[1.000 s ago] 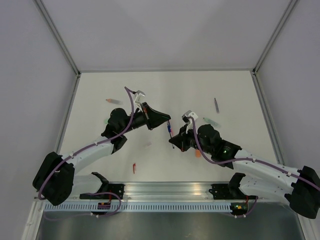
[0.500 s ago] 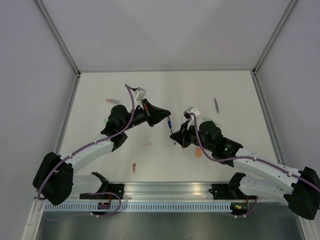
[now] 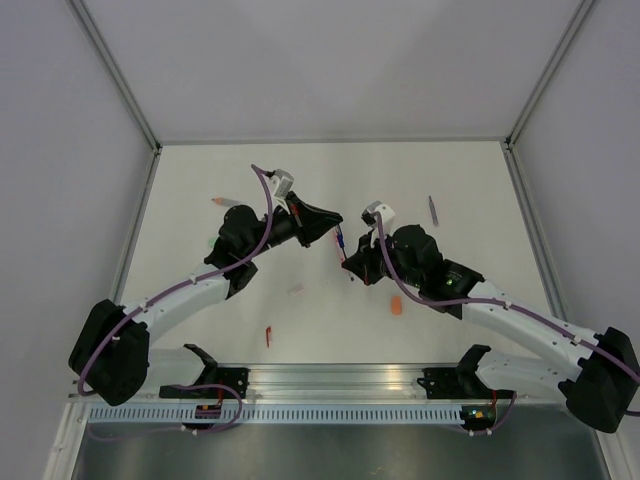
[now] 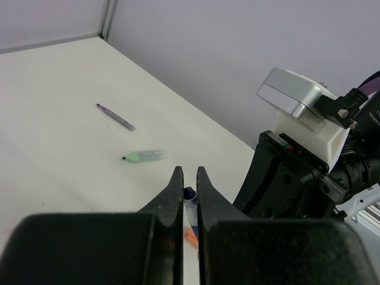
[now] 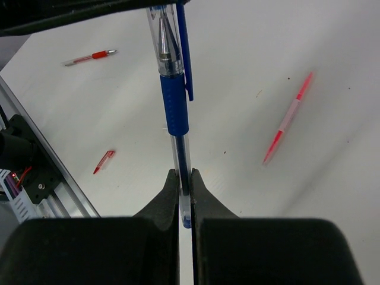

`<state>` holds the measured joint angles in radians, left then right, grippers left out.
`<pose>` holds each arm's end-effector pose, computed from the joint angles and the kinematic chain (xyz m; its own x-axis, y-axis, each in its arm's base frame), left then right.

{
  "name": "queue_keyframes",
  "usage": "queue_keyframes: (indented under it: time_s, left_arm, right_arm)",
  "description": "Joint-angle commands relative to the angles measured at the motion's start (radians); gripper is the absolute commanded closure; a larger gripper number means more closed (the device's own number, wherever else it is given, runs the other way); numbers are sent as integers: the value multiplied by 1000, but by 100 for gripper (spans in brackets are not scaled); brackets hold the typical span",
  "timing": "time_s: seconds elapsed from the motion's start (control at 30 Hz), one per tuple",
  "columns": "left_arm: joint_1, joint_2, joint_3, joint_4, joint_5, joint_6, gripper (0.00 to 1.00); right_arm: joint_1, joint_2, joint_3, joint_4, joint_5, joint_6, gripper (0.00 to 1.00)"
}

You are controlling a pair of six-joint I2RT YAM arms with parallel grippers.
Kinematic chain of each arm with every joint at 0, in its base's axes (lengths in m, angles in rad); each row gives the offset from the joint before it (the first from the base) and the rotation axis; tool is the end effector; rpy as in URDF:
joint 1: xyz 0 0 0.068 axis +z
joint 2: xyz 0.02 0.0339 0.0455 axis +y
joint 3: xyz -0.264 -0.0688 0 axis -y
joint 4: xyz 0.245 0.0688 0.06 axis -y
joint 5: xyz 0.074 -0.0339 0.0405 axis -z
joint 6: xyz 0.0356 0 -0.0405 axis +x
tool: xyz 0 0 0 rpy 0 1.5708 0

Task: Insert the pens into the pen caps
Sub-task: Press the pen cap at the center of the board.

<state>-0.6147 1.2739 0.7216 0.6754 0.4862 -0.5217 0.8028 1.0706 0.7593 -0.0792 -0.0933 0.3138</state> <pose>0.2253 -0.1794 0.3014 -0.3559 -0.2881 -0.8890 0.8205 0.3590 -0.4448 0.1686 0.1794 0.2856 -0.4911 -0.0661 -0.8686 -0.6565 0.6835 0.3192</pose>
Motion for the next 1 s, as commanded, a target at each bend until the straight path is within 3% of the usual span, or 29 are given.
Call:
queue_keyframes:
  time_s: [0.0, 0.13, 0.43, 0.6, 0.77, 0.8, 0.83, 0.93, 0.97]
  left_arm:
    - [-65, 25, -56, -249, 189, 42, 98]
    - [-74, 30, -51, -255, 184, 51, 98]
    - [-77, 16, -53, -260, 183, 55, 98]
    - [-76, -33, -82, -217, 164, 29, 98]
    - [-77, -27, -77, -218, 170, 19, 98]
    - [-76, -27, -77, -218, 169, 17, 95]
    - [-76, -28, -76, -218, 166, 12, 86]
    - [-74, -47, -77, -229, 141, 11, 68]
    - [-72, -53, -77, -234, 126, 11, 66]
  right_arm:
    - [-56, -18, 153, 334, 130, -18, 100]
    - [-86, 6, 190, 299, 130, -22, 100]
    - [-146, 110, 316, 256, -77, -8, 100]
    - [-145, 109, 198, 306, -235, -13, 100]
    - [-145, 68, 121, 317, -226, -32, 100]
    - [-145, 68, 120, 315, -230, -28, 100]
    - [-146, 68, 121, 312, -249, -25, 100]
    - [-145, 78, 118, 309, -275, -16, 100]
    - [-145, 81, 107, 309, -289, -18, 100]
